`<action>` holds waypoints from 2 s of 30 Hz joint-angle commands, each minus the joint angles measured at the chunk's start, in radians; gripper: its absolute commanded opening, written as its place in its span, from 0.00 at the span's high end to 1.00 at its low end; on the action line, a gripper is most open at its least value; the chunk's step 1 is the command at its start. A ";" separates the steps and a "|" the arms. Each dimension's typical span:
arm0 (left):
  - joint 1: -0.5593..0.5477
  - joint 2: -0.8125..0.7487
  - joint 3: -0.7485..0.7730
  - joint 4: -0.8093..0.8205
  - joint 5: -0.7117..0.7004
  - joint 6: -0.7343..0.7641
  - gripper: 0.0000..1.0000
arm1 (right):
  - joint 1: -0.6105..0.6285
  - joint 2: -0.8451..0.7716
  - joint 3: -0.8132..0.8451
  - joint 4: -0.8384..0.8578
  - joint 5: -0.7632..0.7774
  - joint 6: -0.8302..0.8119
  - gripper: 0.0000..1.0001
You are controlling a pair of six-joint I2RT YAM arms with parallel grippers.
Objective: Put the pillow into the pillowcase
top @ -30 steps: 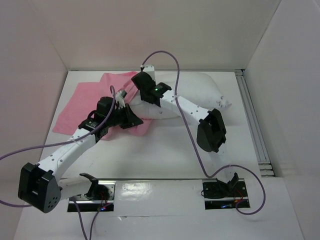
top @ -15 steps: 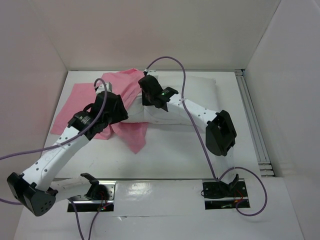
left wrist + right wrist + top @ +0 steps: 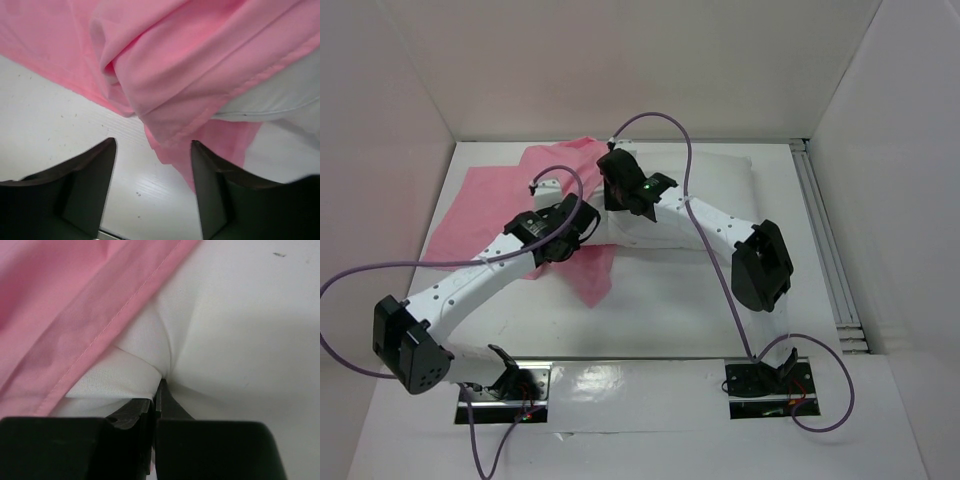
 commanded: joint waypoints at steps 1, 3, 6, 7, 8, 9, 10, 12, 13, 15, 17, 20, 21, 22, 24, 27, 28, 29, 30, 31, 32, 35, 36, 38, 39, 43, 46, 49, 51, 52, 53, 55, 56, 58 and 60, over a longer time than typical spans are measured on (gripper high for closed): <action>-0.001 0.038 0.020 -0.048 -0.076 -0.067 0.32 | -0.007 -0.015 0.039 0.014 -0.007 0.025 1.00; -0.001 0.056 0.030 -0.048 -0.076 -0.076 0.42 | -0.007 -0.015 0.039 0.014 -0.007 0.025 1.00; 0.010 0.102 0.039 -0.048 -0.085 -0.076 0.52 | -0.007 -0.015 0.039 0.014 -0.007 0.025 1.00; 0.010 0.102 0.048 -0.048 -0.085 -0.076 0.52 | -0.007 -0.024 0.039 0.014 -0.007 0.025 1.00; 0.019 0.114 0.059 -0.048 -0.085 -0.085 0.58 | -0.007 -0.024 0.039 0.014 -0.007 0.025 1.00; 0.019 0.115 0.059 -0.062 -0.085 -0.085 0.61 | -0.007 -0.024 0.039 0.014 -0.007 0.025 1.00; 0.019 0.115 0.069 -0.062 -0.085 -0.085 0.66 | -0.007 -0.024 0.030 0.014 -0.007 0.025 1.00; 0.019 0.104 0.080 -0.062 -0.085 -0.085 0.77 | -0.007 -0.034 0.030 0.014 -0.007 0.025 1.00; 0.019 0.104 0.089 -0.062 -0.076 -0.085 0.91 | -0.007 -0.034 0.030 0.014 -0.007 0.025 1.00; 0.019 0.093 0.103 -0.062 -0.056 -0.064 1.00 | -0.007 -0.034 0.030 0.014 -0.007 0.025 1.00; 0.019 0.081 0.117 -0.027 -0.008 -0.038 1.00 | -0.007 -0.034 0.030 0.014 -0.007 0.025 1.00; 0.019 0.047 0.138 0.072 0.160 0.076 1.00 | -0.016 -0.034 0.030 0.014 -0.021 0.025 1.00; 0.019 0.011 0.139 0.182 0.224 0.119 1.00 | -0.027 -0.034 0.055 0.014 -0.021 0.025 1.00; 0.019 -0.006 0.139 0.229 0.283 0.178 1.00 | -0.040 -0.034 0.068 0.014 -0.033 0.025 1.00; 0.019 -0.017 0.172 0.298 0.471 0.217 1.00 | -0.050 -0.034 0.102 0.014 -0.042 0.025 1.00; -0.021 -0.017 0.230 0.356 0.695 0.239 1.00 | -0.059 -0.043 0.102 0.034 -0.056 0.036 1.00; -0.030 -0.007 0.231 0.369 0.737 0.239 1.00 | -0.068 -0.052 0.093 0.034 -0.077 0.056 1.00; -0.053 -0.007 0.209 0.389 0.765 0.228 1.00 | -0.068 -0.052 0.077 0.063 -0.106 0.068 1.00; -0.053 -0.007 0.180 0.401 0.806 0.216 1.00 | -0.079 -0.052 0.060 0.077 -0.120 0.079 1.00; -0.053 -0.016 0.144 0.418 0.806 0.190 1.00 | -0.079 -0.052 0.024 0.090 -0.136 0.102 1.00; -0.053 -0.016 0.108 0.433 0.806 0.177 1.00 | -0.079 -0.052 0.005 0.100 -0.150 0.111 1.00; 0.006 -0.030 0.018 0.442 0.806 0.142 1.00 | -0.079 -0.081 -0.042 0.133 -0.183 0.120 1.00; 0.022 -0.039 0.008 0.442 0.806 0.142 1.00 | -0.079 -0.092 -0.055 0.110 -0.171 0.108 1.00; 0.057 -0.039 0.017 0.429 0.806 0.142 1.00 | -0.079 -0.147 -0.073 0.078 -0.132 0.075 0.85; 0.057 -0.039 0.017 0.420 0.806 0.142 1.00 | -0.079 -0.173 -0.082 0.064 -0.093 0.064 0.70; 0.082 -0.007 0.054 0.395 0.806 0.142 1.00 | -0.157 -0.316 -0.133 -0.025 -0.003 0.021 0.08; 0.103 0.012 0.065 0.384 0.796 0.131 1.00 | -0.296 -0.379 -0.161 -0.105 0.030 0.004 0.00; 0.103 0.024 0.076 0.375 0.796 0.131 1.00 | -0.500 -0.388 -0.207 -0.123 -0.049 -0.014 0.00; 0.113 0.044 0.096 0.375 0.796 0.131 1.00 | -0.634 -0.324 -0.207 -0.137 -0.096 -0.025 0.00; 0.122 0.059 0.106 0.363 0.796 0.131 1.00 | -0.669 -0.295 -0.207 -0.150 -0.107 -0.034 0.00; 0.122 0.068 0.128 0.363 0.796 0.131 1.00 | -0.735 -0.263 -0.194 -0.150 -0.133 -0.034 0.00; 0.122 0.101 0.169 0.343 0.796 0.140 1.00 | -0.787 -0.172 -0.182 -0.136 -0.218 -0.034 0.00; 0.122 0.114 0.186 0.343 0.805 0.140 1.00 | -0.807 -0.146 -0.182 -0.118 -0.252 -0.034 0.00; 0.132 0.142 0.215 0.334 0.805 0.153 1.00 | -0.831 -0.063 -0.182 -0.081 -0.380 -0.067 0.01; 0.142 0.191 0.267 0.320 0.819 0.165 1.00 | -0.841 -0.012 -0.156 -0.065 -0.473 -0.088 0.13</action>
